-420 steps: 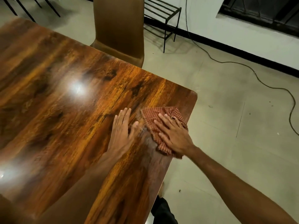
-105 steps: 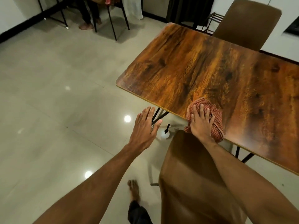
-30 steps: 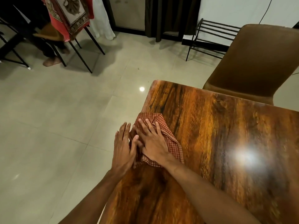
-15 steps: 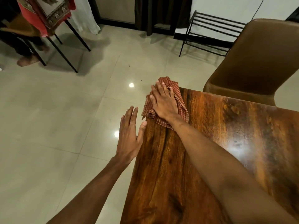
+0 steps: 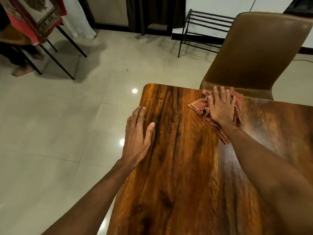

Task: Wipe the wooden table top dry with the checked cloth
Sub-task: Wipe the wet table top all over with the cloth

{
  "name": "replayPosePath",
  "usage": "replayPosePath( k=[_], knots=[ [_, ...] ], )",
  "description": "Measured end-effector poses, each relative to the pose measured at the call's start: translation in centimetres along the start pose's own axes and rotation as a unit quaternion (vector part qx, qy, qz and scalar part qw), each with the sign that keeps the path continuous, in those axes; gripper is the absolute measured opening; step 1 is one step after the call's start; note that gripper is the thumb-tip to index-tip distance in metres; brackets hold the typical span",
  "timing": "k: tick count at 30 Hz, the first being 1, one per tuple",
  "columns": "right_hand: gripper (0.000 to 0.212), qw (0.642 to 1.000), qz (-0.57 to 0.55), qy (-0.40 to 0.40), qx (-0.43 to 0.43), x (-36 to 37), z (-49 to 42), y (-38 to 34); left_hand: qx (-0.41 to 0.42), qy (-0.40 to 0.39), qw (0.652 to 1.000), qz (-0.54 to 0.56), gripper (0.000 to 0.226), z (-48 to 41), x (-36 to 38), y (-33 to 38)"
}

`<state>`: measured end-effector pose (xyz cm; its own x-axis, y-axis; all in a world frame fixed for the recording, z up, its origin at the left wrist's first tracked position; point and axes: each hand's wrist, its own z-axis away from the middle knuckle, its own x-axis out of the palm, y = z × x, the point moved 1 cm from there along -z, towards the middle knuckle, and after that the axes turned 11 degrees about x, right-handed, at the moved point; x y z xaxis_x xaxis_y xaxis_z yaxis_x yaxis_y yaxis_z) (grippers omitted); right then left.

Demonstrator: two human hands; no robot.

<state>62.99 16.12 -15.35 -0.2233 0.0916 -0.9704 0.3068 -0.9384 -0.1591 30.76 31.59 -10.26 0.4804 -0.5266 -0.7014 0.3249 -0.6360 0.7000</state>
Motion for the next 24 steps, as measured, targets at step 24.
replayPosePath(
  k=[24],
  knots=[
    [0.064, 0.959, 0.037, -0.029, -0.281, 3.9, 26.3, 8.2, -0.033, -0.032, 0.996, -0.071, 0.066, 15.9, 5.8, 10.4]
  ],
)
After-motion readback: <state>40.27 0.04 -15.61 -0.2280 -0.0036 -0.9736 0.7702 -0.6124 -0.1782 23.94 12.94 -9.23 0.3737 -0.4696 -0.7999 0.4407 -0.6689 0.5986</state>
